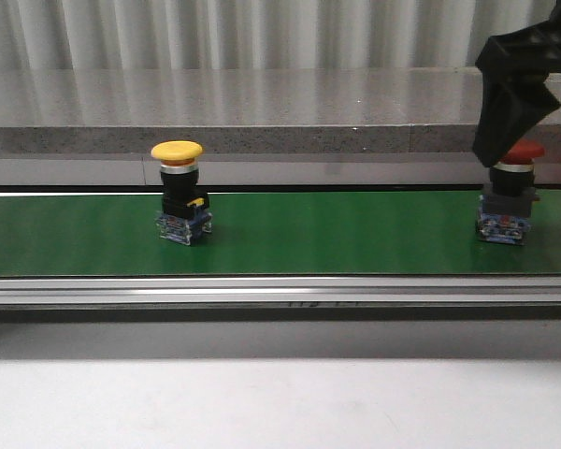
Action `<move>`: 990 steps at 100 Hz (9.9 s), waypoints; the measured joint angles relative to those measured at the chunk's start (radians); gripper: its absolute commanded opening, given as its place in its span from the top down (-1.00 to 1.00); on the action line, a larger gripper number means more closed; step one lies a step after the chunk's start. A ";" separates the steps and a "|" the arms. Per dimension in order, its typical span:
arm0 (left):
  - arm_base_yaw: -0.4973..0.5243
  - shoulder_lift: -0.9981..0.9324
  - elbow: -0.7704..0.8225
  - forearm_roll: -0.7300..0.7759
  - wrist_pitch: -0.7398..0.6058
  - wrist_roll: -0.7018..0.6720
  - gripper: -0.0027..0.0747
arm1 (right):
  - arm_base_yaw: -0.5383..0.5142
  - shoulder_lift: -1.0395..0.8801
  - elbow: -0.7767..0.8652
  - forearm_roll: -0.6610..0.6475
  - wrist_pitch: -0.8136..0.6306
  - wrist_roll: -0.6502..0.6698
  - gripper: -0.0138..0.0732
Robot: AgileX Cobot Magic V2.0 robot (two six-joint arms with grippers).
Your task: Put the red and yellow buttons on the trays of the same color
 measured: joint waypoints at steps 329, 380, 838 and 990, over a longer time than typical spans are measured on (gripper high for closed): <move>0.000 0.000 0.000 0.002 0.000 0.000 0.98 | -0.841 0.485 -0.552 -0.005 -0.023 0.187 -0.78; 0.000 0.000 0.000 0.002 0.000 0.000 0.98 | -0.659 0.151 -0.552 0.022 0.271 0.097 -0.78; 0.000 0.000 0.002 -0.006 -0.002 0.000 0.98 | -0.877 0.290 -0.224 -0.008 0.131 0.138 -0.62; 0.000 0.000 0.002 -0.006 -0.003 0.001 0.98 | -0.247 -0.785 0.296 0.003 0.081 -0.001 0.83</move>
